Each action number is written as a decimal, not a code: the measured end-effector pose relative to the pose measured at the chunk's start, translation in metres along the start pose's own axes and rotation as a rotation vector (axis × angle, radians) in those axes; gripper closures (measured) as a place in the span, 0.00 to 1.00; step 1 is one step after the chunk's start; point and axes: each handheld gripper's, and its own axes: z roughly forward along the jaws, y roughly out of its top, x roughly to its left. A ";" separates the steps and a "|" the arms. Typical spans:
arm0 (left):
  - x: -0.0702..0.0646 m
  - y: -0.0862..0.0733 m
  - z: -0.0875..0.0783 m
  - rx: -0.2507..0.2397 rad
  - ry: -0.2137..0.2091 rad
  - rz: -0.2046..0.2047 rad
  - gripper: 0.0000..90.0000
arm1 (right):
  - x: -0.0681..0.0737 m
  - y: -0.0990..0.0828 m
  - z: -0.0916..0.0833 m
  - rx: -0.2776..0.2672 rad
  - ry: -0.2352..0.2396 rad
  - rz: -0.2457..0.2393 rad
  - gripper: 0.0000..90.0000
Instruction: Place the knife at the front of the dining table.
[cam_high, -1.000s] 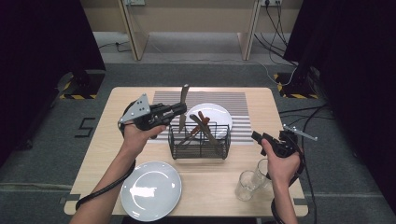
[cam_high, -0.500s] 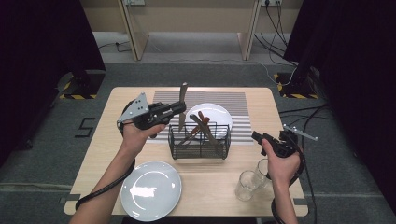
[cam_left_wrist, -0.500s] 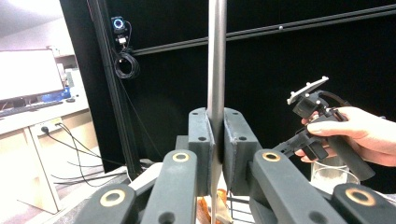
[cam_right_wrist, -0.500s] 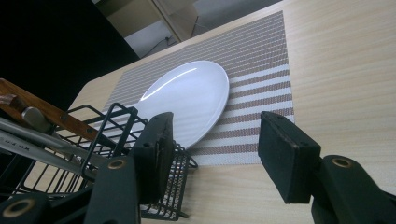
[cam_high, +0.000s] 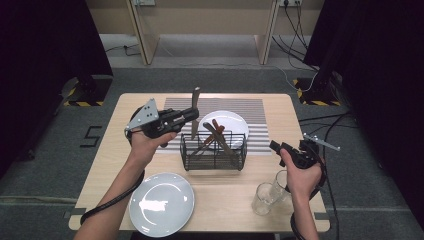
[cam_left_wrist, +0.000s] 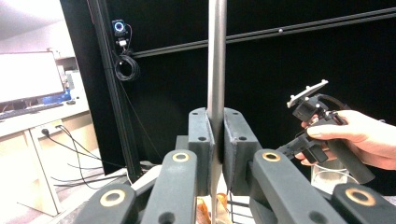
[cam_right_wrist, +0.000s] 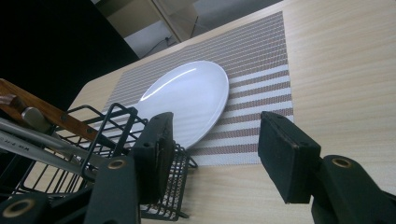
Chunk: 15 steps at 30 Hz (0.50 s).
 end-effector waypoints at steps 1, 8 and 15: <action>0.000 0.000 0.000 0.000 0.000 0.000 0.92 | 0.000 0.000 0.000 0.002 0.001 0.005 0.51; 0.001 0.002 -0.001 -0.007 0.000 0.001 0.92 | 0.000 0.000 0.000 0.000 0.000 0.001 0.51; 0.002 0.004 -0.001 -0.015 0.000 -0.003 0.92 | 0.000 0.000 0.001 0.003 0.002 0.004 0.51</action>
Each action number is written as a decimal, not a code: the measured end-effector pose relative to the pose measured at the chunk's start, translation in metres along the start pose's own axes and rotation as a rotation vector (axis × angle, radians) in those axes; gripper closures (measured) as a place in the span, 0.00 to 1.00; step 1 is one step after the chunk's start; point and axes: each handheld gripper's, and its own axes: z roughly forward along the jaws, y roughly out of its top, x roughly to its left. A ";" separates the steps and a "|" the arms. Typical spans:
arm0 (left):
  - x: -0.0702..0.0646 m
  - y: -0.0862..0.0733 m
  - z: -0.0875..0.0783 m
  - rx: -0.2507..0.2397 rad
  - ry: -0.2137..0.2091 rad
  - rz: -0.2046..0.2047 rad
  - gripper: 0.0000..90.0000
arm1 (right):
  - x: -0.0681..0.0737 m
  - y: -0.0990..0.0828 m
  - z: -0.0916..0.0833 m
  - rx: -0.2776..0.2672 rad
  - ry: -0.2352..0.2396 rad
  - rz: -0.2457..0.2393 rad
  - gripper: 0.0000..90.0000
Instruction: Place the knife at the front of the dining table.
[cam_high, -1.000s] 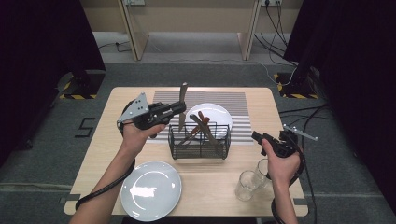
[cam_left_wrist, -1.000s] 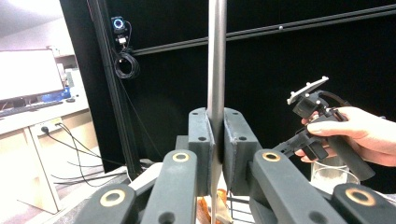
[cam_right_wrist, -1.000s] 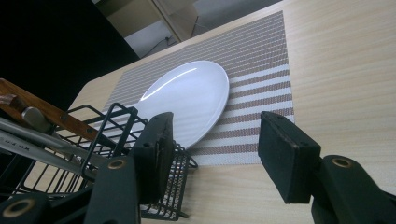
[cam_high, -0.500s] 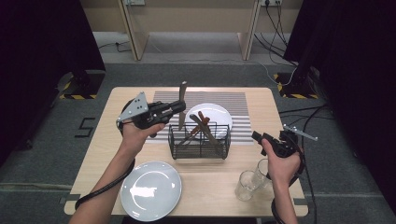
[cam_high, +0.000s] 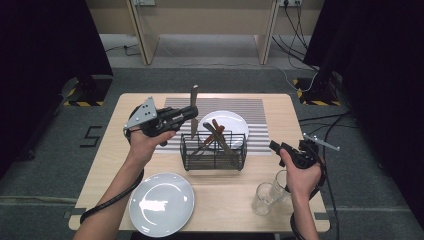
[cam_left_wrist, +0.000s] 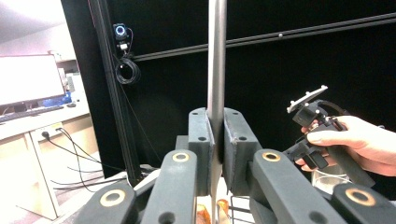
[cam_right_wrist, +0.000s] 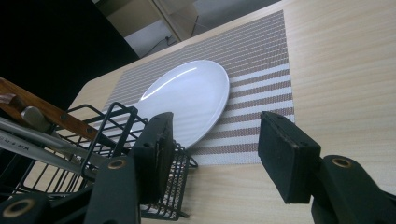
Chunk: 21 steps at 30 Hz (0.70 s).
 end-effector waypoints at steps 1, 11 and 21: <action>0.000 0.000 0.000 -0.001 0.000 -0.001 0.92 | 0.000 0.000 0.000 0.000 0.000 0.001 0.51; 0.000 0.003 -0.001 -0.005 0.001 0.002 0.92 | 0.000 0.000 0.000 0.001 0.003 0.008 0.51; 0.002 0.007 -0.002 -0.012 0.004 0.002 0.92 | 0.000 0.000 0.001 -0.001 0.001 -0.005 0.51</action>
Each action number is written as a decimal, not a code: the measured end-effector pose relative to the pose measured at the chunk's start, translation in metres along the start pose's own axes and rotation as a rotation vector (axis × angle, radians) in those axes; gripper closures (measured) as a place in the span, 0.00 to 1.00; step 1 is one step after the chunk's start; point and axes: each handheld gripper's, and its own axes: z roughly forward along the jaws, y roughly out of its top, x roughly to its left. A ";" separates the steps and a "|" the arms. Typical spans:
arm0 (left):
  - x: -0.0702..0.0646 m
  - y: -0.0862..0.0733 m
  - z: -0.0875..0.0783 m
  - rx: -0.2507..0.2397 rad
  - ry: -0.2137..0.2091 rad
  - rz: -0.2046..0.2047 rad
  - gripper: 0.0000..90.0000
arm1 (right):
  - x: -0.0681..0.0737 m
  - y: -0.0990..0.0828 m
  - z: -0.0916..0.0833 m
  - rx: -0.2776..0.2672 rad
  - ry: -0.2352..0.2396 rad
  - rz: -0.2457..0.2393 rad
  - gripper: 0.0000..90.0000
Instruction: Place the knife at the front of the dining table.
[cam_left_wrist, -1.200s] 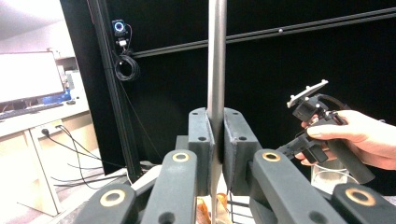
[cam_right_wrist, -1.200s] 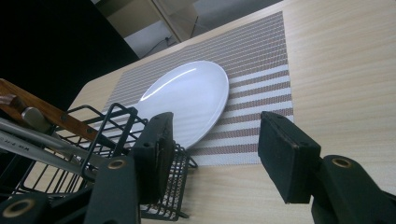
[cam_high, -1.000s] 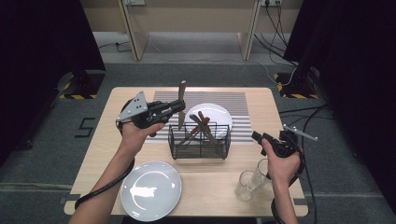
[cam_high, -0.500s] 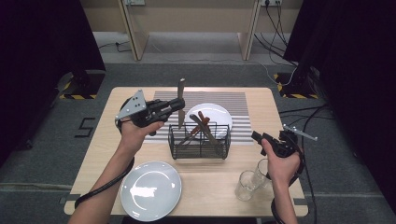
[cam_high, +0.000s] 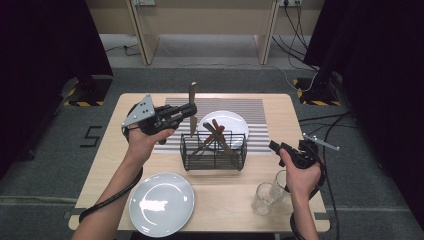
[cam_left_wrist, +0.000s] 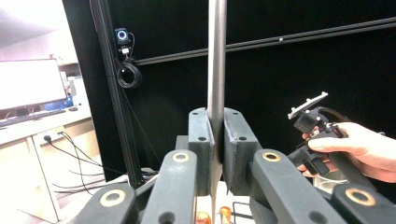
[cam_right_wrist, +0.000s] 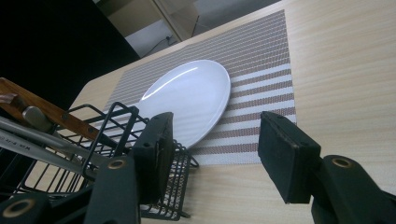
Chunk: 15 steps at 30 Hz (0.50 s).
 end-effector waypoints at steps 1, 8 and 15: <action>0.000 0.000 0.000 0.000 0.000 -0.001 0.92 | 0.000 0.000 0.000 0.002 0.002 0.006 0.51; 0.001 0.002 -0.002 -0.001 0.003 0.000 0.92 | 0.000 0.000 0.000 0.001 0.001 0.007 0.51; 0.002 0.005 -0.004 -0.002 0.005 0.006 0.92 | 0.000 0.000 0.000 0.002 0.001 0.006 0.51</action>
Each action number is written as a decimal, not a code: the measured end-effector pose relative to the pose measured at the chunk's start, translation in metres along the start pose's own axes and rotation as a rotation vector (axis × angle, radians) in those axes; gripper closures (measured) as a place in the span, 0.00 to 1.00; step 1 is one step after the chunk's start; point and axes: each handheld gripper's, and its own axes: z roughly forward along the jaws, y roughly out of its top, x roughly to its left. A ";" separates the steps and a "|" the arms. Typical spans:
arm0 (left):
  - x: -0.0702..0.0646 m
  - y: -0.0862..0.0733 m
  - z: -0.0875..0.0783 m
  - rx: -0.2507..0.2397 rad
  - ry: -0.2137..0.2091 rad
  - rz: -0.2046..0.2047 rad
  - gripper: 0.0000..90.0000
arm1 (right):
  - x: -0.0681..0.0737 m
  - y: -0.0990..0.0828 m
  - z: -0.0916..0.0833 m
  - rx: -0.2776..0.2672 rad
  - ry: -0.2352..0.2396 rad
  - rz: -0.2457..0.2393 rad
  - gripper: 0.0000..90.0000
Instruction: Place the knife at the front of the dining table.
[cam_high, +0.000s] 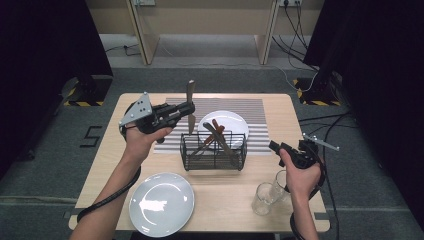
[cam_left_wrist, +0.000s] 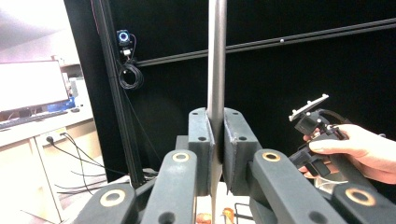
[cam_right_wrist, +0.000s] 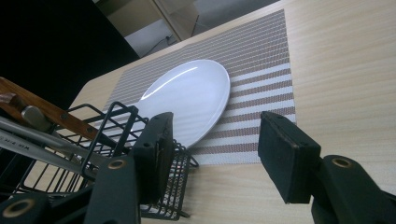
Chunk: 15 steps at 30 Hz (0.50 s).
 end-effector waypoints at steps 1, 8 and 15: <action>0.000 0.000 0.000 -0.001 0.001 -0.001 0.92 | 0.000 0.000 0.000 0.001 0.001 0.002 0.51; 0.002 0.002 -0.004 -0.003 0.010 -0.001 0.92 | 0.000 0.000 0.000 0.000 -0.001 0.000 0.51; 0.004 0.002 -0.007 -0.003 0.016 -0.003 0.92 | 0.000 0.000 0.000 0.001 -0.001 -0.003 0.51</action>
